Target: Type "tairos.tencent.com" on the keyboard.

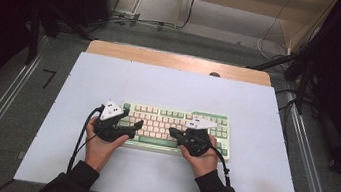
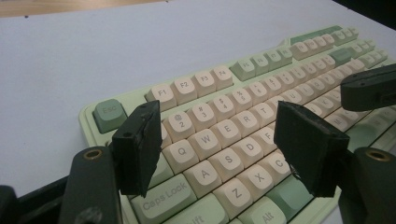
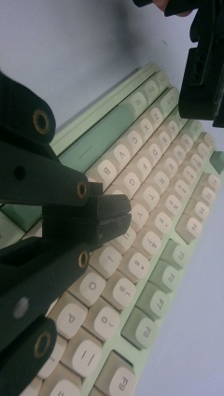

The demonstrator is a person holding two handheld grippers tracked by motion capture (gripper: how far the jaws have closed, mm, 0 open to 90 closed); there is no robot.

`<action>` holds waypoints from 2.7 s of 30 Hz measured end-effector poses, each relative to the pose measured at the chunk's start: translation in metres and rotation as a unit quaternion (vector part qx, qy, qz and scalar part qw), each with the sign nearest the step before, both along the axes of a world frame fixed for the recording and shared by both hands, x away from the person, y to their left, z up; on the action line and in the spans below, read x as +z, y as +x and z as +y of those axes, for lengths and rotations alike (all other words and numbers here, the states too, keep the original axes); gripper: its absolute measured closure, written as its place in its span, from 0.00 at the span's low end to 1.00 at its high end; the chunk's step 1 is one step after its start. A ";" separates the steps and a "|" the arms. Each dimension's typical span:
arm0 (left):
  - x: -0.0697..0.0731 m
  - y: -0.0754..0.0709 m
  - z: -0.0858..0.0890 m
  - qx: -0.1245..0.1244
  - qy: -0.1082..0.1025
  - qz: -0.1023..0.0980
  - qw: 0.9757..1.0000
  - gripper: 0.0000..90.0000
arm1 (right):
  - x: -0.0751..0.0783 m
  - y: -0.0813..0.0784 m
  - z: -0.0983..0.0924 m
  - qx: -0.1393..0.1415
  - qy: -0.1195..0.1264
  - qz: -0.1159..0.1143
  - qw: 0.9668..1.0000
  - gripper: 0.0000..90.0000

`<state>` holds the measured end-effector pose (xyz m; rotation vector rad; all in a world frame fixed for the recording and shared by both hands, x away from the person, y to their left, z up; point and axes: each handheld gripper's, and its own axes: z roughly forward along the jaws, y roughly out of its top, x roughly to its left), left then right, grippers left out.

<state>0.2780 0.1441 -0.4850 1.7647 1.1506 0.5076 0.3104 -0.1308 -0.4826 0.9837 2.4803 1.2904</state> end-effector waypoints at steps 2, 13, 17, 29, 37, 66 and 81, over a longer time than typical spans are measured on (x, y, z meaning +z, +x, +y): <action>0.000 -0.001 0.000 -0.001 0.001 0.000 1.000 0.37 | -0.001 0.000 0.003 0.004 -0.001 0.002 1.000 0.97; 0.001 -0.005 0.002 0.001 -0.001 -0.001 1.000 0.40 | -0.007 0.001 0.016 0.021 -0.021 0.006 1.000 0.97; 0.001 -0.005 0.003 0.001 -0.002 0.000 1.000 0.40 | -0.007 0.001 0.016 0.019 -0.023 0.004 1.000 0.97; 0.002 -0.005 0.005 0.002 -0.003 -0.002 1.000 0.40 | -0.011 0.002 0.019 0.020 -0.032 0.009 0.999 0.97; 0.001 -0.005 0.004 0.000 -0.004 0.000 1.000 0.40 | -0.004 0.001 0.014 0.018 -0.005 0.004 1.000 0.85; -0.001 -0.001 -0.009 -0.092 -0.013 0.028 0.995 1.00 | 0.007 0.008 -0.026 -0.078 0.021 -0.011 0.997 0.29; -0.007 0.006 -0.024 -0.119 0.006 0.052 0.991 1.00 | 0.006 0.005 -0.036 -0.090 0.019 -0.005 0.996 0.29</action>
